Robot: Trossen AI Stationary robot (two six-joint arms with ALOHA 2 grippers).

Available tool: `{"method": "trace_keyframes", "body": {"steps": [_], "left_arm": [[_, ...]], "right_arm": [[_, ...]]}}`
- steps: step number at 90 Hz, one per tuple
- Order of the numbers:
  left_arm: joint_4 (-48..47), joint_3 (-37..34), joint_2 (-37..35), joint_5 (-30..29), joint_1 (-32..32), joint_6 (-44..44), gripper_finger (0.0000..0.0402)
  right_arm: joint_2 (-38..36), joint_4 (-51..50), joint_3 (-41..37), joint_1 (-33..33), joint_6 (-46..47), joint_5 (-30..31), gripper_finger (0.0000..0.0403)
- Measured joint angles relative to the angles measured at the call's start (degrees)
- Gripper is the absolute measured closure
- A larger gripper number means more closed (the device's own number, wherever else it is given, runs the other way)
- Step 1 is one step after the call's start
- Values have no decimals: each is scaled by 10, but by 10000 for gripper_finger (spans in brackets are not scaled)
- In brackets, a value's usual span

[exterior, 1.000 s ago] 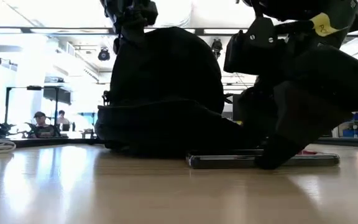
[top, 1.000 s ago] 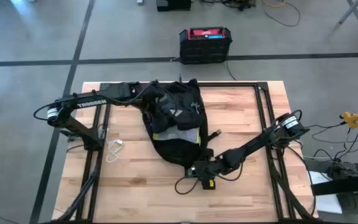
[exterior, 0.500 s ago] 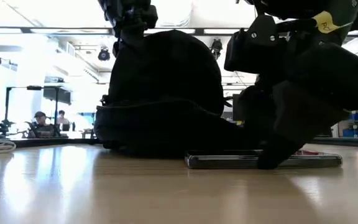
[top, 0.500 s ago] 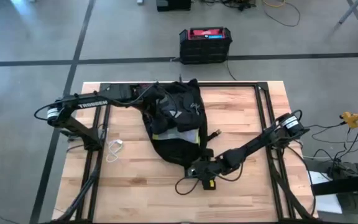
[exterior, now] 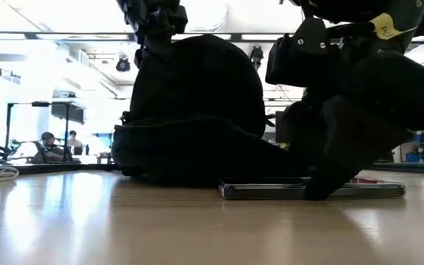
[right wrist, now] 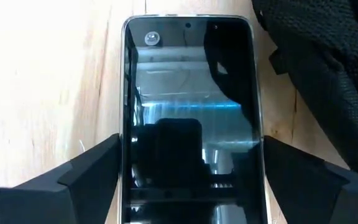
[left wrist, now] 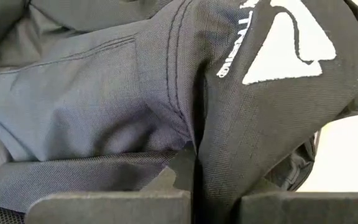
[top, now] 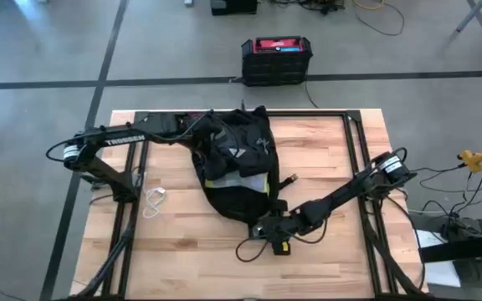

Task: Unpack backpack
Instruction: Put the black phone into the black backpack

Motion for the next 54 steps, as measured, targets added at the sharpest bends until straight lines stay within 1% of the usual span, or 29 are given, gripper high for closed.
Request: {"method": "trace_keyframes", "body": {"steps": [54], "left_arm": [[0, 0, 0, 0, 0, 0, 396]], "right_arm": [[0, 0, 0, 0, 0, 0, 75]]}}
